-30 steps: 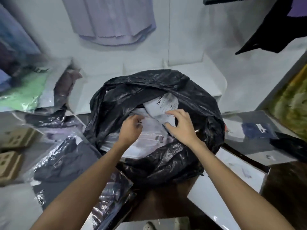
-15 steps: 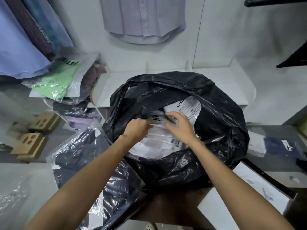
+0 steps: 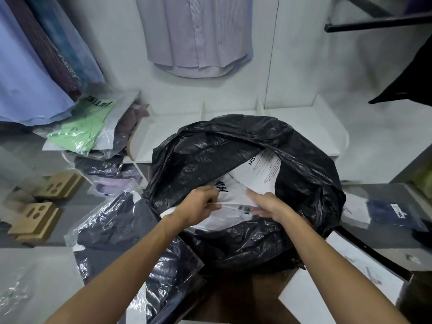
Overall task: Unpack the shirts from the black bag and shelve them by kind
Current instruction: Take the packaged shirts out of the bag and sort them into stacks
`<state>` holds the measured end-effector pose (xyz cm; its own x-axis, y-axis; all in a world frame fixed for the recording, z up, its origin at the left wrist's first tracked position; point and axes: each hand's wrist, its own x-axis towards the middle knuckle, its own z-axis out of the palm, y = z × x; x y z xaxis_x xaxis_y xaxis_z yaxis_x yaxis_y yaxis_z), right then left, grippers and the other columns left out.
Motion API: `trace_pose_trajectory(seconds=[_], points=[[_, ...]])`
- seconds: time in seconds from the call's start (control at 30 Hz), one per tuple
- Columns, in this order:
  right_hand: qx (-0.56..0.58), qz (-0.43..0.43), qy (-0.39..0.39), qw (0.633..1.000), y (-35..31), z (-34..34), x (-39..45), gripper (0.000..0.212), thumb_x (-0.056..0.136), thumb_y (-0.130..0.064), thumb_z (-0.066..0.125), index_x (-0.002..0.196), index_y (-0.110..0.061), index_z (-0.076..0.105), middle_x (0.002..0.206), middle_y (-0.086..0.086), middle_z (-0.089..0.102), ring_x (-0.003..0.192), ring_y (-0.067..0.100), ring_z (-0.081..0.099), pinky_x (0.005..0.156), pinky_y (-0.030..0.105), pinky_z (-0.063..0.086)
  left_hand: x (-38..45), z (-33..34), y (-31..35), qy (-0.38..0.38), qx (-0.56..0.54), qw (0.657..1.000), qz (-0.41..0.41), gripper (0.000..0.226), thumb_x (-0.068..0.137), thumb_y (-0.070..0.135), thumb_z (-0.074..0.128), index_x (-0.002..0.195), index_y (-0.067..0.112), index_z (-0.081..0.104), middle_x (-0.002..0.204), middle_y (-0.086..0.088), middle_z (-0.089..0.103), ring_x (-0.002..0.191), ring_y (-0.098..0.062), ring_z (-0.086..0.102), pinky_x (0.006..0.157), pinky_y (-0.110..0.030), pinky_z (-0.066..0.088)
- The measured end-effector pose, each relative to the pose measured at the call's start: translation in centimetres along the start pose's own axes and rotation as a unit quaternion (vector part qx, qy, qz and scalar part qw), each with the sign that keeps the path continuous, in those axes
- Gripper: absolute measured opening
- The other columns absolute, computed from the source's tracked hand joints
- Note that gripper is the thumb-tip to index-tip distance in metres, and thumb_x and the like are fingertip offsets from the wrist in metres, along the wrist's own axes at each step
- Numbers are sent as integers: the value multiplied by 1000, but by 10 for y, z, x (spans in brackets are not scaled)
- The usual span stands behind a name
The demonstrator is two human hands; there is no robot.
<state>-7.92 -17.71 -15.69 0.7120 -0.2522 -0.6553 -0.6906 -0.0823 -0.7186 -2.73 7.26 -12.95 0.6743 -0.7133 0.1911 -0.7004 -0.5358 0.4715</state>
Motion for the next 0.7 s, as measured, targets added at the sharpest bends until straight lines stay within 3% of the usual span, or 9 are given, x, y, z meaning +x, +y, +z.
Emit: trace_pose_trajectory(seconds=[0.1, 0.13, 0.2, 0.33, 0.43, 0.53, 0.6, 0.63, 0.7], points=[[76, -15, 19, 997, -2, -7, -3, 42, 89, -19, 81, 118, 5, 65, 92, 12, 74, 56, 12, 69, 47, 19, 51, -2, -2, 3, -87, -26, 996, -22, 33, 84, 44, 79, 82, 13, 68, 86, 6, 61, 84, -10, 55, 76, -25, 41], [72, -20, 25, 997, -6, -11, -6, 34, 88, -13, 81, 111, 7, 65, 84, 12, 71, 47, 10, 65, 41, 18, 47, 0, -4, 4, -112, -29, 993, -35, 38, 85, 54, 73, 89, 16, 72, 93, 6, 66, 93, -9, 57, 84, -23, 44], [58, -35, 33, 997, -12, -19, -13, 25, 88, -11, 81, 103, -1, 64, 77, 10, 66, 40, 9, 59, 35, 16, 39, 6, -8, 6, -121, -31, 990, -69, 42, 96, 56, 60, 103, 17, 74, 106, 1, 68, 108, -11, 55, 98, -27, 43], [14, -144, 96, 985, -29, -42, -27, 22, 85, -14, 82, 78, -5, 63, 65, 8, 61, 52, 17, 53, 55, 30, 46, 28, -16, 10, -94, -22, 989, -109, 37, 109, 40, 41, 116, 16, 68, 116, -4, 68, 120, -20, 51, 102, -30, 38], [-10, -267, 136, 954, -50, -63, -51, 24, 84, -22, 80, 72, -13, 61, 66, 0, 56, 62, 15, 51, 68, 32, 40, 49, -23, 15, -52, -56, 985, -153, 34, 108, 43, 41, 120, 23, 67, 119, 5, 69, 118, -18, 56, 102, -32, 41], [38, -360, 79, 929, -79, -75, -84, 18, 89, -20, 77, 83, -14, 61, 82, 1, 59, 80, 16, 55, 77, 33, 43, 68, -32, 33, 26, -155, 976, -151, 21, 103, 42, 54, 107, 29, 69, 105, 10, 72, 103, -14, 64, 99, -36, 49], [119, -388, 29, 913, -101, -80, -106, 14, 90, -14, 78, 87, -17, 64, 94, 9, 64, 89, 24, 59, 82, 39, 47, 79, -41, 49, 74, -272, 944, -171, 14, 101, 36, 59, 106, 31, 72, 102, 10, 75, 102, -14, 69, 100, -35, 51], [154, -403, 10, 902, -113, -83, -118, 15, 88, -15, 80, 87, -21, 66, 98, 11, 65, 92, 26, 59, 84, 39, 47, 85, -46, 56, 82, -328, 923, -182, 17, 100, 38, 61, 113, 32, 71, 106, 10, 74, 106, -13, 69, 103, -34, 51], [210, -424, -27, 881, -136, -90, -141, 15, 83, -18, 79, 88, -25, 67, 98, 9, 68, 89, 25, 63, 84, 35, 51, 96, -59, 65, 64, -412, 890, -187, 47, 93, 52, 68, 136, 38, 56, 120, 9, 71, 115, -10, 66, 104, -34, 49]])
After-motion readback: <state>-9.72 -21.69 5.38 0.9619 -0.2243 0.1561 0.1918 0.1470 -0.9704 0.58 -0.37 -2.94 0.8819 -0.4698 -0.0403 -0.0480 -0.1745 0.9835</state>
